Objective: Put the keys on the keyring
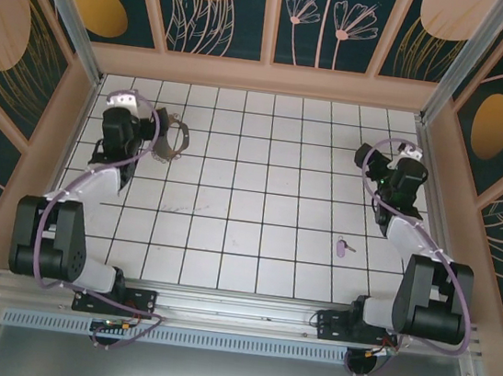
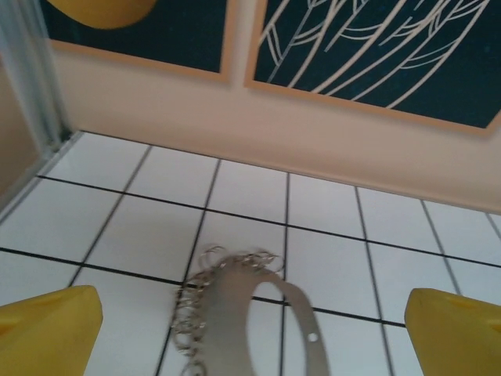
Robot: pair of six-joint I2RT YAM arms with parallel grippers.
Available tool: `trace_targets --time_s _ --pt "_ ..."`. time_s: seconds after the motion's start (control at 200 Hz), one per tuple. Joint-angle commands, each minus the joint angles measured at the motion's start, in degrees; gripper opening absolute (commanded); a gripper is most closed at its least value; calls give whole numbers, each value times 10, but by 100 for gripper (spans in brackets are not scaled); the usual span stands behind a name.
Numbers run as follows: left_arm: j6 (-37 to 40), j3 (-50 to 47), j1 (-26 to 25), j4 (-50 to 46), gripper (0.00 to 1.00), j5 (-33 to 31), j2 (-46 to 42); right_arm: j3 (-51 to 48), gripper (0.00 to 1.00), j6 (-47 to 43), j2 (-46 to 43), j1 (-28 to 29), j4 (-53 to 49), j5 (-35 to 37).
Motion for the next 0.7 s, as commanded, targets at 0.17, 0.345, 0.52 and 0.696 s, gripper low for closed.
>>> trace_targets --time_s 0.17,0.345,0.52,0.696 --pt "-46 160 1 -204 99 87 103 -5 91 49 1 51 -36 -88" --pt "-45 245 0 -285 98 90 175 -14 85 60 -6 122 -49 -88" --pt "-40 321 -1 -358 98 103 236 -26 83 67 -10 207 -41 -43" --pt "-15 400 -12 -428 97 120 308 -22 82 79 13 257 -36 -26"
